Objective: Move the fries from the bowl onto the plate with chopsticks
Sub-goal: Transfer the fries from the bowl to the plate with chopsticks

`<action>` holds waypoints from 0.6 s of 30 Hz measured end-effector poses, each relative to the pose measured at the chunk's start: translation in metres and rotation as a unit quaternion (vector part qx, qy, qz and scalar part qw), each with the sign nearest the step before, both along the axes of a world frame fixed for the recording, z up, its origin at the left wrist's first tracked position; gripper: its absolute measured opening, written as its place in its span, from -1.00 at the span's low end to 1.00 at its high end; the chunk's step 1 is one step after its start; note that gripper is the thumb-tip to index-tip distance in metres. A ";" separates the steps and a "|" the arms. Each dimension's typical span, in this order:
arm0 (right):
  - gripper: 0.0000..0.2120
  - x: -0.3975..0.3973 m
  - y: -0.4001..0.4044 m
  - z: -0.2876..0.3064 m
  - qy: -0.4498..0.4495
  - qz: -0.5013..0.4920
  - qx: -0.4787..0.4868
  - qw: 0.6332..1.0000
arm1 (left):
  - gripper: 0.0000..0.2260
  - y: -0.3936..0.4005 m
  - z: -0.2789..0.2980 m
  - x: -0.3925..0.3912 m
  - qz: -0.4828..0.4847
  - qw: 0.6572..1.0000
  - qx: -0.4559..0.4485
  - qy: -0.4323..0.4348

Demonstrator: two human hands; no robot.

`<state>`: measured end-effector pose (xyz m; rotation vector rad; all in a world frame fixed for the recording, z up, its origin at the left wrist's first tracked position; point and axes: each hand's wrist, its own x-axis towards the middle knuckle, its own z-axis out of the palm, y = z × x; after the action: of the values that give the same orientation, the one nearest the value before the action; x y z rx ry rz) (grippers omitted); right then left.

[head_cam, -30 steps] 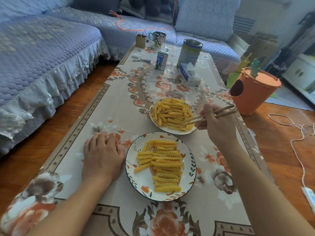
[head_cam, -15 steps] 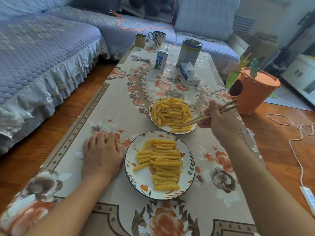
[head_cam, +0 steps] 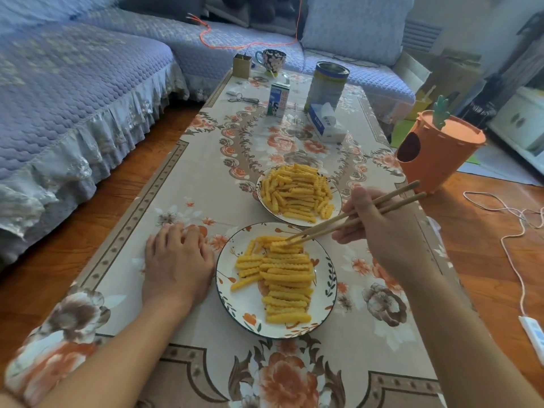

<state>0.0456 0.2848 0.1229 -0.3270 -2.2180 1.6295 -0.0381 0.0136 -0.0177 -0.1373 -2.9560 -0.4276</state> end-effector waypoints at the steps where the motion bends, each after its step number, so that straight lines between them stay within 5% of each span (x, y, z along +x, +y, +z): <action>1: -0.59 0.001 0.000 -0.002 0.001 0.005 0.003 1.000 | -0.65 0.000 0.000 0.000 0.000 1.000 -0.001 -0.001; 6: -0.73 0.003 0.013 0.000 0.036 -0.029 0.002 0.999 | -0.64 0.000 -0.001 -0.001 0.001 1.000 -0.002 -0.003; 18: -0.68 -0.045 0.045 -0.031 0.002 -0.060 0.004 0.998 | -0.65 0.000 -0.002 -0.002 -0.004 1.000 -0.007 0.008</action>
<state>0.0008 0.3294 0.0919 -0.4457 -2.1574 1.5562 -0.0397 0.0133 -0.0202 -0.1532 -2.9439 -0.4054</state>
